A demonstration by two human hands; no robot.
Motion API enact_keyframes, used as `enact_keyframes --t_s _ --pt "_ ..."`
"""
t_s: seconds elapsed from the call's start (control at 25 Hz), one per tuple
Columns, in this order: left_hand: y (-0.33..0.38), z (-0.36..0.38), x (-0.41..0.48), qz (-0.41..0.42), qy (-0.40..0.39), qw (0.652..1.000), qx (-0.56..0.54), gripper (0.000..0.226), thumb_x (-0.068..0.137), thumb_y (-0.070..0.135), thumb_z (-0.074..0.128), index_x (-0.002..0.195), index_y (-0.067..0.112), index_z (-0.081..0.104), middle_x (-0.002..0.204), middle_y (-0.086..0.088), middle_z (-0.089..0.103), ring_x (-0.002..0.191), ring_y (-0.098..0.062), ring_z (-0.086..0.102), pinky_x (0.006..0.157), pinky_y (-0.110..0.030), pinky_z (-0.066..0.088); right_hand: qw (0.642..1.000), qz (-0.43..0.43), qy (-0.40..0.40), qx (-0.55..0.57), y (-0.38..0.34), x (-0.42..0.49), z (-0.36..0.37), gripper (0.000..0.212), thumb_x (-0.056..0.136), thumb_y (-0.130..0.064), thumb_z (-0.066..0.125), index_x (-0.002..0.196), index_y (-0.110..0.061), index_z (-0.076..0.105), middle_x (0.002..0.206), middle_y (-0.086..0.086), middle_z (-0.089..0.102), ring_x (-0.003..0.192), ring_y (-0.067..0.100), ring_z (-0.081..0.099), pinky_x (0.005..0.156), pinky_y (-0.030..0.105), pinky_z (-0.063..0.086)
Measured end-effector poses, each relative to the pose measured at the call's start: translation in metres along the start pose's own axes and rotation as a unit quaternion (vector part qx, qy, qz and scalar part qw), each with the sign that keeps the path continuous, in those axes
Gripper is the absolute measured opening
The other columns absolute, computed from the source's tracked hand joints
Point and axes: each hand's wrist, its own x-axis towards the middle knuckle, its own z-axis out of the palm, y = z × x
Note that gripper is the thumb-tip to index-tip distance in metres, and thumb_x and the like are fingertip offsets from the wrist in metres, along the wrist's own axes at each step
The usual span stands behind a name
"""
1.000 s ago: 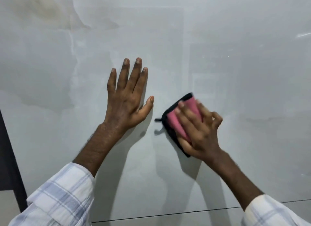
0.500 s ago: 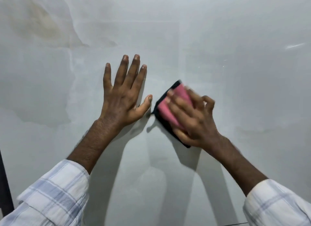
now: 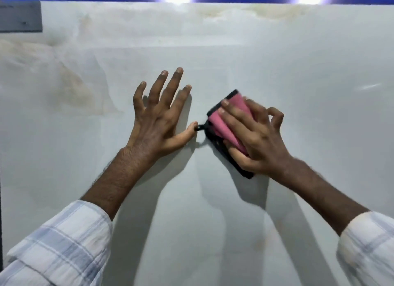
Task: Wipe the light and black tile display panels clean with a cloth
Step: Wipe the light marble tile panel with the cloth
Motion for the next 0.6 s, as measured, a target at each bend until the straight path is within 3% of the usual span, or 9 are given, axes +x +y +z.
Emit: enact_keyframes --t_s 0.08,0.16,0.24,0.28,0.32,0.44,0.48,0.52,0.6 --pt "-0.007 0.004 0.010 -0.009 -0.015 1.000 -0.008 0.086 0.089 0.068 0.047 0.157 0.015 0.043 0.173 -0.009 0.018 0.160 -0.030 0.017 0.122 -0.062 0.014 0.997 -0.076 -0.014 -0.023 0.036 0.021 -0.007 0.067 0.087 -0.040 0.059 0.152 -0.027 0.049 0.162 -0.008 0.039 0.143 0.029 0.041 0.097 0.051 0.022" --pt "-0.008 0.009 0.012 -0.018 -0.025 0.999 -0.021 0.089 0.090 0.070 0.042 0.161 0.017 0.036 0.174 -0.008 0.017 0.160 -0.030 0.015 0.123 -0.064 0.011 0.998 0.068 0.015 -0.010 0.074 0.055 -0.007 0.067 0.087 -0.042 0.059 0.152 -0.031 0.048 0.161 -0.011 0.041 0.138 0.028 0.043 0.101 0.041 0.018" --pt "-0.003 0.013 0.010 -0.019 -0.024 0.999 -0.022 0.088 0.093 0.068 0.039 0.164 0.016 0.030 0.174 -0.009 0.014 0.161 -0.030 0.012 0.123 -0.066 0.008 0.969 0.243 0.043 -0.006 0.078 0.081 -0.006 0.064 0.091 -0.046 0.052 0.153 -0.031 0.044 0.160 -0.013 0.040 0.136 0.030 0.042 0.095 0.043 0.021" --pt "-0.001 0.014 0.009 -0.018 -0.027 0.999 -0.020 0.088 0.094 0.066 0.038 0.165 0.015 0.028 0.174 -0.010 0.013 0.161 -0.032 0.010 0.123 -0.067 0.007 0.964 0.257 0.051 -0.032 0.067 0.088 -0.002 0.064 0.093 -0.045 0.049 0.154 -0.027 0.042 0.161 -0.011 0.039 0.135 0.033 0.041 0.093 0.045 0.023" --pt "0.000 0.014 0.009 -0.016 -0.031 0.999 -0.019 0.088 0.095 0.065 0.037 0.165 0.014 0.026 0.174 -0.011 0.012 0.161 -0.033 0.009 0.123 -0.068 0.006 0.974 0.215 0.049 -0.045 0.052 0.090 0.002 0.065 0.092 -0.044 0.047 0.154 -0.024 0.041 0.161 -0.008 0.039 0.136 0.035 0.040 0.092 0.047 0.024" --pt "-0.003 0.010 0.018 0.010 -0.018 1.000 0.012 0.087 0.093 0.065 0.039 0.161 0.011 0.035 0.174 -0.010 0.012 0.161 -0.032 0.009 0.123 -0.067 0.008 0.999 -0.040 -0.006 -0.035 0.046 0.093 -0.001 0.072 0.085 -0.043 0.047 0.154 -0.024 0.043 0.162 -0.006 0.040 0.140 0.030 0.039 0.092 0.049 0.023" --pt "-0.005 0.008 0.026 0.023 0.000 0.999 0.029 0.084 0.094 0.064 0.041 0.159 0.011 0.039 0.174 -0.010 0.013 0.161 -0.032 0.009 0.123 -0.065 0.010 0.997 -0.069 -0.004 -0.030 0.062 0.103 -0.006 0.071 0.084 -0.042 0.048 0.153 -0.024 0.046 0.161 -0.006 0.042 0.139 0.028 0.040 0.096 0.047 0.020" --pt "-0.006 0.007 0.035 0.025 0.016 0.999 0.033 0.081 0.094 0.063 0.042 0.158 0.013 0.041 0.174 -0.010 0.014 0.161 -0.032 0.010 0.123 -0.064 0.011 0.998 -0.052 0.014 -0.021 0.080 0.117 -0.006 0.069 0.084 -0.040 0.050 0.151 -0.024 0.049 0.158 -0.004 0.046 0.136 0.026 0.042 0.100 0.041 0.017" --pt "-0.007 0.009 0.054 0.003 0.025 1.000 0.007 0.080 0.095 0.062 0.041 0.159 0.015 0.040 0.174 -0.009 0.013 0.161 -0.032 0.011 0.123 -0.062 0.011 0.992 0.119 0.044 0.014 0.101 0.149 -0.004 0.063 0.088 -0.042 0.052 0.150 -0.026 0.051 0.156 -0.007 0.049 0.130 0.028 0.043 0.099 0.033 0.016"
